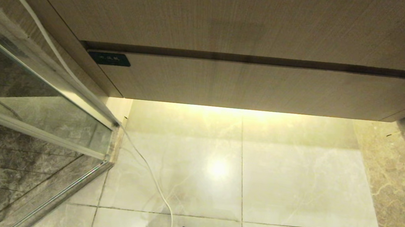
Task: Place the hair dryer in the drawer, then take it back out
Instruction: Pull open the drawer
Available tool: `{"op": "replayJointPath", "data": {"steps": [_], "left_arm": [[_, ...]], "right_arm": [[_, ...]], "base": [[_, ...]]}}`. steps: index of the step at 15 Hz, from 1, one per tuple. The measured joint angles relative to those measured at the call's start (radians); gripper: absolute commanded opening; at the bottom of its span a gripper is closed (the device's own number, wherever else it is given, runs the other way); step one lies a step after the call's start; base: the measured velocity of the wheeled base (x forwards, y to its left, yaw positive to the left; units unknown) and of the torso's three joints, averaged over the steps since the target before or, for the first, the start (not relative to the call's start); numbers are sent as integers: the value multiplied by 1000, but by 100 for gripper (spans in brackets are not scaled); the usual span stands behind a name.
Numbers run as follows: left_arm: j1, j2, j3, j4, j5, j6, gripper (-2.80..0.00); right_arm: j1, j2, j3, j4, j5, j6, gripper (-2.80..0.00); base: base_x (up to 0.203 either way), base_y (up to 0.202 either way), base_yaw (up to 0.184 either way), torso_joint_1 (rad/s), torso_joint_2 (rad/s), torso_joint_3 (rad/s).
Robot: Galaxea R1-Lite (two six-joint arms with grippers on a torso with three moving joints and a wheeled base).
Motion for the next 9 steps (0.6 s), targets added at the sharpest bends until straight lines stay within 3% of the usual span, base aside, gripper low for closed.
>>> {"op": "replayJointPath", "data": {"steps": [2,4,6,8,9], "left_arm": [[0,0,0,0,0,0,-280],[0,0,0,0,0,0,-280],[0,0,0,0,0,0,-280],[0,0,0,0,0,0,-280],[0,0,0,0,0,0,-280]], "right_arm": [[21,144,14,-20,23,-86,0],[35,279,43,-116,14,-224,0],[39,380,117,-318,-59,-394,0],[36,455,238,-597,-129,-594,0],[34,492,318,-757,-127,-689,0]], "base": [[0,0,0,0,0,0],[0,0,0,0,0,0],[0,0,0,0,0,0],[0,0,0,0,0,0],[0,0,0,0,0,0]]}}
